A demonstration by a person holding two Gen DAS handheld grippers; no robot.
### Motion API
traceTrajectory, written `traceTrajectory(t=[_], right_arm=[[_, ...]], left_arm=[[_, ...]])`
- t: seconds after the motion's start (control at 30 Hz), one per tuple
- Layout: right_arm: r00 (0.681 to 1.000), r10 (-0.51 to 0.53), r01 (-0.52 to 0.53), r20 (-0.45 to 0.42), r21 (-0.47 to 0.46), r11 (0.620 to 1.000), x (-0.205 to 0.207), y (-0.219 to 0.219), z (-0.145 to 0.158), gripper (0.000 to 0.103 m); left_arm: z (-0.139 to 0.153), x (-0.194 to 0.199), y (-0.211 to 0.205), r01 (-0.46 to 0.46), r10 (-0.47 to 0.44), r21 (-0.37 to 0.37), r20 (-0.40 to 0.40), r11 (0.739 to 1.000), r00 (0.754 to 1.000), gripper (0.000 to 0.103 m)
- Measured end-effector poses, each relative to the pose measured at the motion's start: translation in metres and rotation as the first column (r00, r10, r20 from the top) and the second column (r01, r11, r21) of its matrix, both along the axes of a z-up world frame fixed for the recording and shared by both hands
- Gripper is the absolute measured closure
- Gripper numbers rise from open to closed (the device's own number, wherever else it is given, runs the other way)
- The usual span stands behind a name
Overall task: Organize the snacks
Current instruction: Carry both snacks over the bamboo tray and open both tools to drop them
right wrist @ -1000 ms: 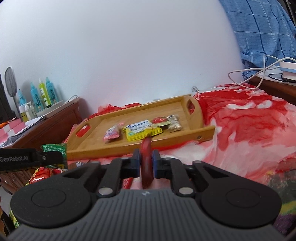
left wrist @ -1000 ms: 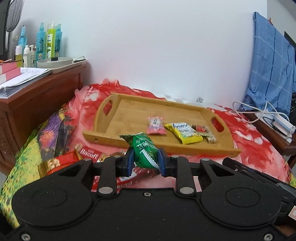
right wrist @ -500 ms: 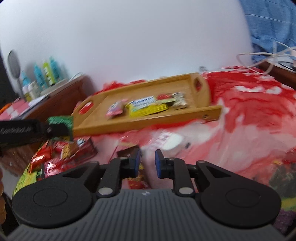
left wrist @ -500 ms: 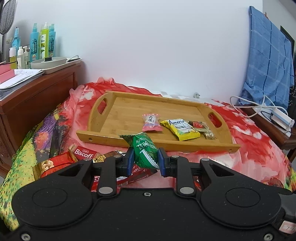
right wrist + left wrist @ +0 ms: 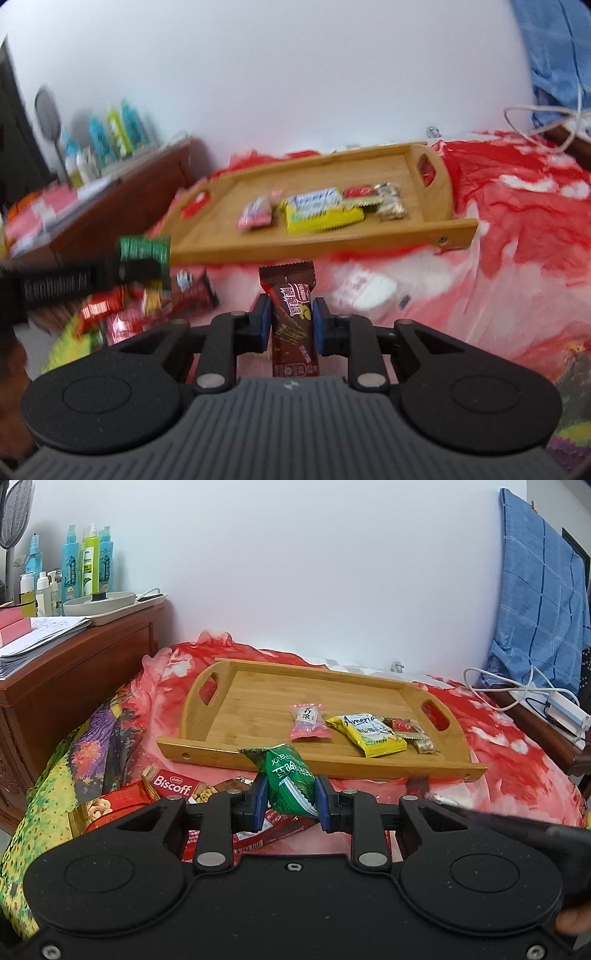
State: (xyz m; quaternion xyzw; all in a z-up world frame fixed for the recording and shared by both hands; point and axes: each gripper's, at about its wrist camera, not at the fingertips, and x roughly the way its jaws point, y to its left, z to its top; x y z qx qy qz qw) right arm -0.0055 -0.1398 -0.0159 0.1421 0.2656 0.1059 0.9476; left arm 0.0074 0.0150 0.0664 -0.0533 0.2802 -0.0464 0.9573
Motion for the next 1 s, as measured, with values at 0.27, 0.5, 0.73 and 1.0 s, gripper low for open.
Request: traceTrajectory(t=[0.27, 0.5, 0.73, 1.0], right_arm=[[0.998, -0.058, 0.057, 0.013, 0.074, 0.996, 0.019, -0.024, 0.01, 0.076], [0.996, -0.072, 0.068, 0.051, 0.071, 0.995, 0.04, -0.035, 0.025, 0.076], [0.99, -0.104, 0.103, 0.095, 0.014, 0.995, 0.073, -0.049, 0.041, 0.075], [0.988, -0.141, 0.145, 0.068, -0.066, 0.987, 0.118, -0.065, 0.036, 0.075]], left_arm=[[0.004, 0.01, 0.0, 0.016, -0.016, -0.001, 0.003, 1.0, 1.0, 0.078], [0.009, 0.036, 0.002, 0.032, -0.032, -0.007, -0.007, 0.999, 0.999, 0.078], [0.011, 0.075, 0.004, 0.04, -0.04, 0.001, -0.028, 0.999, 0.999, 0.078], [0.009, 0.132, 0.012, 0.035, -0.035, -0.002, -0.058, 0.999, 0.998, 0.078]])
